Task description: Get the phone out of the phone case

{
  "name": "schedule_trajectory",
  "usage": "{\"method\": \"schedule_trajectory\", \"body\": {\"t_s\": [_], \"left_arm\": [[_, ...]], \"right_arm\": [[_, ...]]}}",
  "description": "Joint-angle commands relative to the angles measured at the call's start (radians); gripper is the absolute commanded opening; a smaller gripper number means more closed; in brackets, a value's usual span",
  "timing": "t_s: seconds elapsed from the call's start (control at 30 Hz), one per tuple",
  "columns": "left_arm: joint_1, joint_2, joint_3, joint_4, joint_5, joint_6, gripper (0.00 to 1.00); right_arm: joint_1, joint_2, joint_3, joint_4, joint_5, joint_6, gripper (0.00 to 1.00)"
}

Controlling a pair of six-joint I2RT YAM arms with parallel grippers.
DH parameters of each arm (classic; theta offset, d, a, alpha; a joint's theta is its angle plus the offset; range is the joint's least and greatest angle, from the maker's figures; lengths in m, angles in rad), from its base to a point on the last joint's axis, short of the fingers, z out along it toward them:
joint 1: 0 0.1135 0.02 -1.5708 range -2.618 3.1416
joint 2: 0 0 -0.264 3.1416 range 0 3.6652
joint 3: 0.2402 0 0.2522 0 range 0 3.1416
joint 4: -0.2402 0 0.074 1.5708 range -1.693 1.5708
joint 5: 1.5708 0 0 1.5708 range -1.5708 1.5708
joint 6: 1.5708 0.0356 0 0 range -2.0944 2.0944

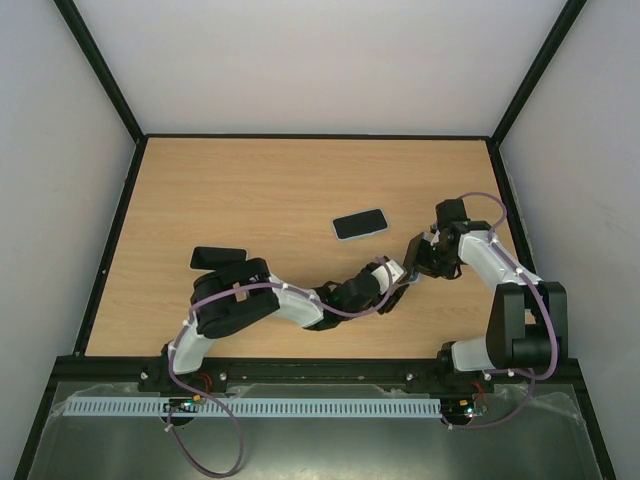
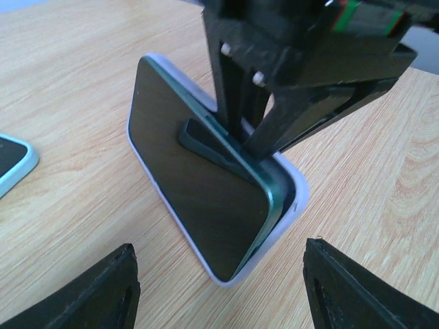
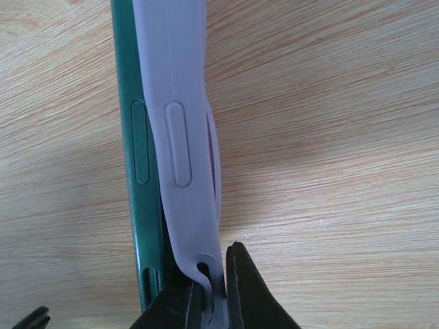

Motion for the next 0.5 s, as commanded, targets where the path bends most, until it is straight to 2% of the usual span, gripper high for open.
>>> {"method": "schedule_trajectory", "body": {"t_s": [0.0,0.47], "left_arm": [[-0.021,0.033,0.061,-0.008,-0.076,0.073,0.65],[-0.027,0.111,0.173,-0.089,-0.206,0.162,0.59]], "right_arm": [[-0.001,0.0,0.011,0.069,-0.021,-0.008,0.02],[-0.001,-0.021,0.003,0.063,-0.036,-0.013,0.02]]}}
